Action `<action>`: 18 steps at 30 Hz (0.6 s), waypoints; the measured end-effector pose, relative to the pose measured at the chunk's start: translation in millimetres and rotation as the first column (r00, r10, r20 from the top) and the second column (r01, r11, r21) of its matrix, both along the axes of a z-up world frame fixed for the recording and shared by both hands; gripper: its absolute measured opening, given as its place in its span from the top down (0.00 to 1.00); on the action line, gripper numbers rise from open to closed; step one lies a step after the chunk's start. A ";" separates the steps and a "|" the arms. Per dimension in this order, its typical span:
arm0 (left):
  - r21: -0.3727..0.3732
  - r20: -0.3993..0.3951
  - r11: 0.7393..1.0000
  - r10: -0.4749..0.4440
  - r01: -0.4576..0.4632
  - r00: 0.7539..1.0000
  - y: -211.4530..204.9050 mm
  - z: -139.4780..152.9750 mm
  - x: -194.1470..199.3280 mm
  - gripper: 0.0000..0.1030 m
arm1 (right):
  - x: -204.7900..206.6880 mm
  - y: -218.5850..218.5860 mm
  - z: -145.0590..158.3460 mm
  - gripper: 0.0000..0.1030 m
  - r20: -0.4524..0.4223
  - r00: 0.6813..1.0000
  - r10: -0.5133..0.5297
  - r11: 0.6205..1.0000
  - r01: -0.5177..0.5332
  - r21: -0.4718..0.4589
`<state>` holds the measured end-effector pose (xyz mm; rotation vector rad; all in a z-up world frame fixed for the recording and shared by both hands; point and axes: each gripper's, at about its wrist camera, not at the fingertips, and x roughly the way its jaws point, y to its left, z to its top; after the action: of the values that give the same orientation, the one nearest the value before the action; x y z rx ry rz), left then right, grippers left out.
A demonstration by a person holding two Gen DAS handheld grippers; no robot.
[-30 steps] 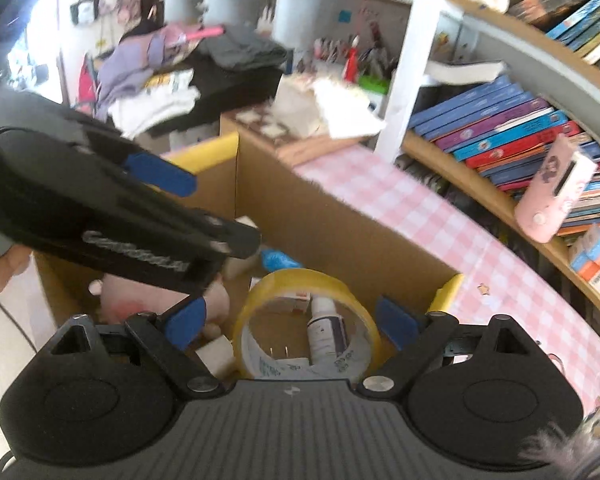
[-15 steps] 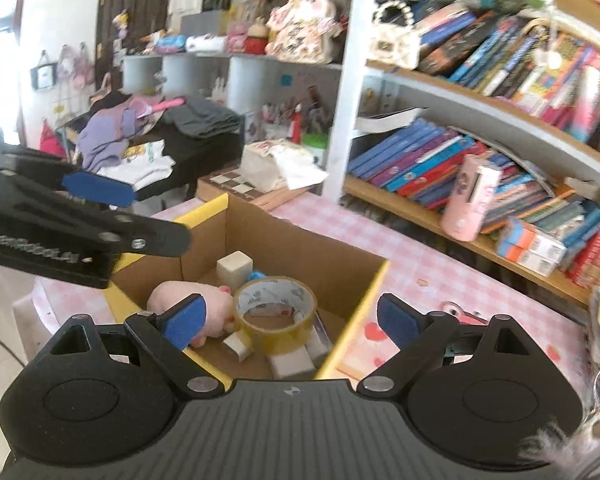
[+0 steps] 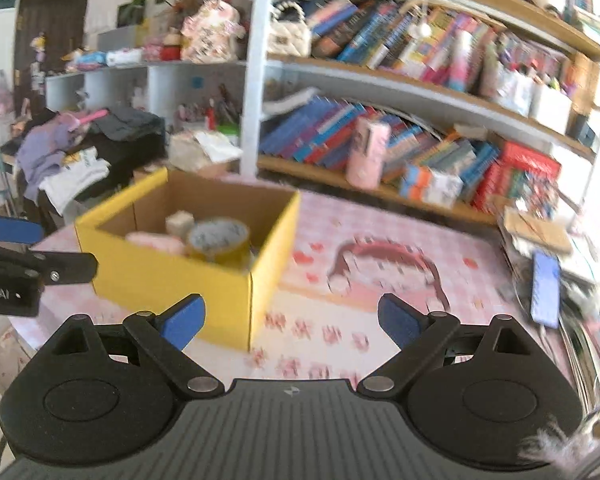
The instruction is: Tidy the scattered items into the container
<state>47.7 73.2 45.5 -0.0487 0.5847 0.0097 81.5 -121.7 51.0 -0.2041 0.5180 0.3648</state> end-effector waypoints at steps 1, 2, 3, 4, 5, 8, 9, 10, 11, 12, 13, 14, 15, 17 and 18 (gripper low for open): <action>-0.006 -0.010 1.000 0.002 -0.002 1.000 -0.8 -3.7 -3.9 0.18 | -5.2 -3.2 -4.4 0.09 -0.015 1.000 -0.022 1.000 0.022 0.002; -0.010 -0.020 1.000 0.003 -0.003 1.000 -2.0 -7.2 -7.9 0.18 | -10.2 -6.1 -8.2 0.09 -0.028 0.999 -0.042 0.999 0.042 0.005; -0.010 -0.030 1.000 0.002 -0.002 1.000 -3.7 -10.3 -11.3 0.17 | -14.0 -8.2 -11.5 0.09 -0.044 0.997 -0.064 0.998 0.064 0.008; -0.007 -0.042 1.000 -0.001 0.000 0.999 -6.0 -13.5 -13.7 0.17 | -17.5 -10.3 -14.6 0.08 -0.058 0.995 -0.084 0.996 0.085 0.009; -0.002 -0.054 1.000 -0.005 0.005 0.999 -8.0 -16.6 -15.7 0.15 | -20.3 -11.8 -17.3 0.07 -0.070 0.993 -0.097 0.995 0.098 0.008; 0.021 -0.088 0.999 -0.025 0.027 0.996 -15.7 -23.9 -17.2 0.11 | -24.1 -14.0 -22.2 0.06 -0.088 0.989 -0.123 0.992 0.122 -0.011; 0.025 -0.094 0.999 -0.033 0.035 0.995 -17.8 -25.7 -17.7 0.11 | -26.0 -15.7 -23.9 0.05 -0.095 0.987 -0.127 0.992 0.127 -0.013; 0.025 -0.101 0.999 -0.041 0.044 0.994 -19.9 -27.2 -17.9 0.11 | -27.5 -17.0 -25.5 0.05 -0.106 0.986 -0.129 0.992 0.128 -0.016; 0.024 -0.109 0.998 -0.047 0.050 0.993 -21.7 -28.6 -17.9 0.10 | -28.7 -18.1 -26.8 0.04 -0.116 0.985 -0.131 0.991 0.130 -0.019; 0.024 -0.118 0.998 -0.052 0.055 0.992 -23.2 -30.0 -17.8 0.10 | -29.6 -19.0 -27.7 0.04 -0.125 0.983 -0.133 0.991 0.131 -0.022; 0.025 -0.130 0.998 -0.055 0.059 0.990 -24.4 -31.5 -17.6 0.09 | -30.8 -19.5 -28.5 0.04 -0.133 0.982 -0.134 0.991 0.132 -0.025; 0.027 -0.141 0.998 -0.058 0.063 0.988 -25.6 -33.1 -17.3 0.07 | -31.9 -19.9 -29.1 0.03 -0.139 0.981 -0.135 0.991 0.133 -0.028; 0.029 -0.151 0.997 -0.060 0.065 0.987 -26.7 -34.4 -17.1 0.06 | -33.1 -20.5 -29.4 0.03 -0.141 0.981 -0.136 0.991 0.133 -0.029; 0.030 -0.163 0.997 -0.062 0.068 0.985 -28.8 -36.7 -17.9 0.06 | -35.5 -20.6 -29.5 0.02 -0.144 0.980 -0.135 0.991 0.132 -0.032; 0.028 -0.167 0.997 -0.063 0.069 0.984 -29.5 -38.0 -18.3 0.06 | -36.4 -20.5 -30.2 0.02 -0.147 0.980 -0.133 0.991 0.130 -0.033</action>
<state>29.5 43.7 7.5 0.0048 0.7529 -0.0412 45.2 -142.3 20.8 -0.1651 0.6802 0.2461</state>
